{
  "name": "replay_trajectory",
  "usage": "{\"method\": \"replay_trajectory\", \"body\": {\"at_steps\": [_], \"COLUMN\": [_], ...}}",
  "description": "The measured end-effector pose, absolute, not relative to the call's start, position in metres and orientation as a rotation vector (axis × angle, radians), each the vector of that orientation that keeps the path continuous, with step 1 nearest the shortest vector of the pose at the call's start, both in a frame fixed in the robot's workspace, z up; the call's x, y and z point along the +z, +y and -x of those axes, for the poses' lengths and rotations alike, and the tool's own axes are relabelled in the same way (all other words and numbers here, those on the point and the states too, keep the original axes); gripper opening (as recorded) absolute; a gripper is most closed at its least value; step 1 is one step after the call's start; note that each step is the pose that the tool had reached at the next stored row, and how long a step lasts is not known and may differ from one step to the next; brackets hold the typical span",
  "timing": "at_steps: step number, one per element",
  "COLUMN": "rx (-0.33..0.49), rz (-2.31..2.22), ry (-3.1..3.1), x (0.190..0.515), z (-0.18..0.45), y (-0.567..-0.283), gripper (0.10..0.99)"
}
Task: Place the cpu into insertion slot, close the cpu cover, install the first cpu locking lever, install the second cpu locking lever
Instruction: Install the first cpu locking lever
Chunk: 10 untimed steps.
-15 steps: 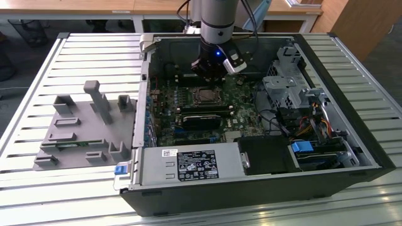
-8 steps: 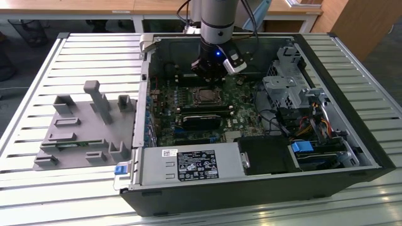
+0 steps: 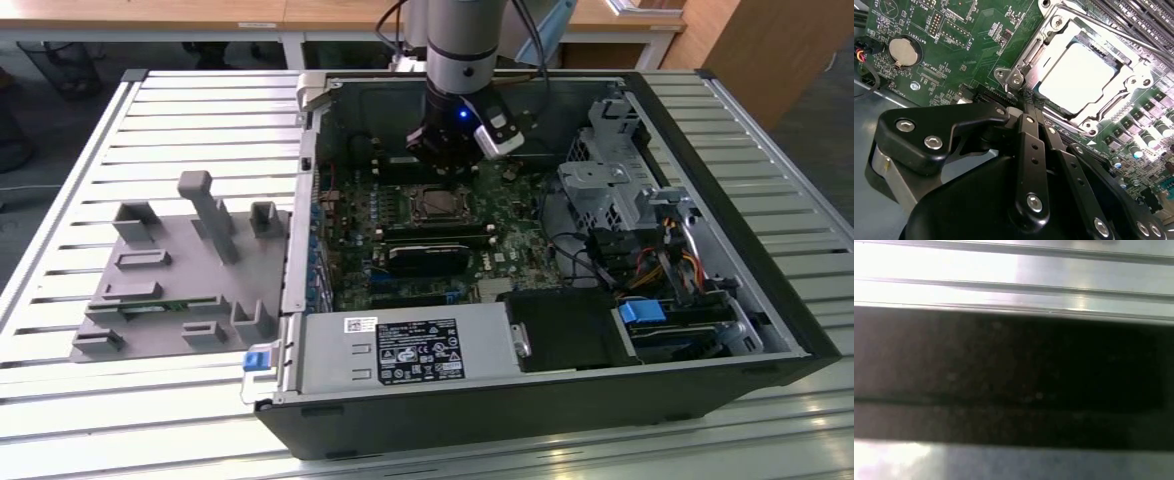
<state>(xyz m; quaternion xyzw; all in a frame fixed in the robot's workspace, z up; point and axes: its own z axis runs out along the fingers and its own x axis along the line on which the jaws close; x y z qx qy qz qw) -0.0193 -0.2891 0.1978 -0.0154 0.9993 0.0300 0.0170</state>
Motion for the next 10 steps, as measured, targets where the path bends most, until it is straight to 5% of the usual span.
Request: {"method": "replay_trajectory", "body": {"at_steps": [10], "rx": [0.09], "rz": [0.048], "ry": [3.106], "x": [0.1952], "z": [0.0185], "y": [-0.2887], "gripper": [0.106]}}
